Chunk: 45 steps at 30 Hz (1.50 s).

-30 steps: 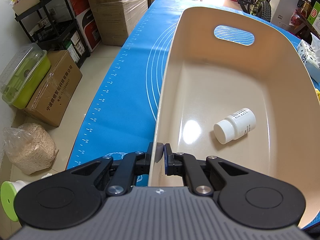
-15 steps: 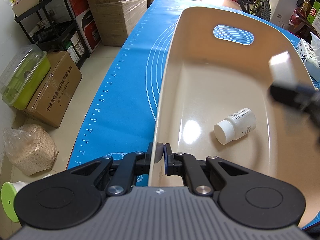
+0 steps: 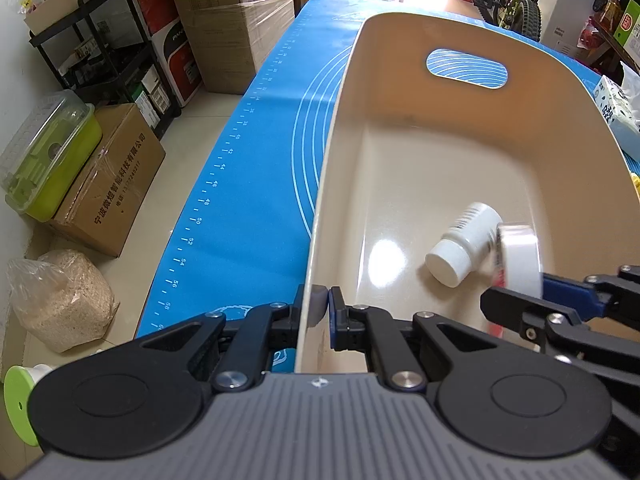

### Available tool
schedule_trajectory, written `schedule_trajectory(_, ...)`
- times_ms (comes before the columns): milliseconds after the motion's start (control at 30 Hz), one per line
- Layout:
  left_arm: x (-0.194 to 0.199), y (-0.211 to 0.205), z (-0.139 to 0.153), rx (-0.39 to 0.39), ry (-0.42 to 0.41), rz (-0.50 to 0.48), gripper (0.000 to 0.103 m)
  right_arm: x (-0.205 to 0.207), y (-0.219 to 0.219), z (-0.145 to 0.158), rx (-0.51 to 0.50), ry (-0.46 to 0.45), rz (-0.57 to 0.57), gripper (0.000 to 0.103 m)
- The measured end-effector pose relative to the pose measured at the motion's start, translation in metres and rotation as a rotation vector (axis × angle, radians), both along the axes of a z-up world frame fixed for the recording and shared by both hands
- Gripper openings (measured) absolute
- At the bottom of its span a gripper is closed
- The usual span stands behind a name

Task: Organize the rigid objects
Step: 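Lift the tape roll into the basket and release it beside the bottle, then move the right gripper to the red toy figure and grasp it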

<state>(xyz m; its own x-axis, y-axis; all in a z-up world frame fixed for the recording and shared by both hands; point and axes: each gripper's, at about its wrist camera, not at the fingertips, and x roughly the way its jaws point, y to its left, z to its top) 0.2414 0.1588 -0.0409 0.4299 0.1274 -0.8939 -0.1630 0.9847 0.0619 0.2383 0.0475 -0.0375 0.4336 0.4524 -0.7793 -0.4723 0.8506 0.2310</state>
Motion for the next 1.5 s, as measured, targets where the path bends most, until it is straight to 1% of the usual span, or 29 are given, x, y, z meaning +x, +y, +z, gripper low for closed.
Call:
schedule_trajectory(33, 0.0, 0.0, 0.0, 0.003, 0.0, 0.0, 0.011, 0.0, -0.003, 0.001, 0.016, 0.005, -0.003, 0.036)
schedule_trajectory(67, 0.0, -0.001, 0.0, 0.006, 0.0, 0.001, 0.011, 0.001, -0.007, 0.003, 0.032, 0.011, -0.01, 0.045)
schedule_trajectory(100, 0.0, -0.001, 0.0, 0.01, 0.001, 0.002, 0.012, 0.002, -0.01, 0.007, 0.044, 0.016, -0.016, 0.047)
schedule_trajectory(167, 0.0, -0.003, 0.0, 0.019, 0.002, 0.003, 0.012, 0.001, -0.021, 0.016, 0.073, 0.011, -0.029, 0.058)
schedule_trajectory(267, 0.0, -0.003, -0.001, 0.027, 0.002, 0.005, 0.013, -0.001, -0.037, 0.031, 0.113, -0.025, -0.05, 0.064)
schedule_trajectory(400, 0.0, -0.002, -0.001, 0.028, 0.001, 0.008, 0.013, 0.002, -0.064, 0.049, 0.163, -0.047, -0.077, 0.067)
schedule_trajectory(500, 0.0, -0.002, -0.001, 0.029, 0.001, 0.009, 0.013, 0.006, -0.086, 0.063, 0.132, -0.106, -0.118, 0.07)
schedule_trajectory(567, 0.0, -0.003, -0.001, 0.031, 0.002, 0.009, 0.013, 0.012, -0.107, 0.068, 0.109, -0.135, -0.17, 0.073)
schedule_trajectory(633, 0.0, -0.004, -0.001, 0.035, 0.003, 0.009, 0.013, 0.02, -0.128, 0.068, 0.087, -0.138, -0.231, 0.074)
schedule_trajectory(733, 0.0, -0.005, -0.002, 0.04, 0.003, 0.009, 0.014, 0.032, -0.153, 0.057, 0.023, -0.136, -0.321, 0.074)
schedule_trajectory(800, 0.0, -0.006, -0.002, 0.044, 0.003, 0.009, 0.014, 0.042, -0.165, 0.047, -0.004, -0.11, -0.363, 0.074)
schedule_trajectory(900, -0.001, -0.006, -0.002, 0.046, 0.003, 0.009, 0.014, 0.053, -0.177, 0.029, -0.022, -0.043, -0.398, 0.074)
schedule_trajectory(1000, -0.001, -0.006, -0.002, 0.046, 0.003, 0.009, 0.014, 0.057, -0.179, 0.01, -0.062, 0.0, -0.415, 0.074)
schedule_trajectory(1200, -0.001, -0.006, -0.002, 0.046, 0.003, 0.009, 0.014, 0.063, -0.178, -0.013, -0.116, 0.071, -0.398, 0.074)
schedule_trajectory(1333, -0.002, -0.005, 0.0, 0.044, 0.002, 0.008, 0.014, 0.068, -0.182, -0.024, -0.108, 0.12, -0.405, 0.072)
schedule_trajectory(1500, -0.002, -0.005, 0.0, 0.044, 0.002, 0.008, 0.014, 0.073, -0.185, -0.037, -0.099, 0.167, -0.419, 0.062)
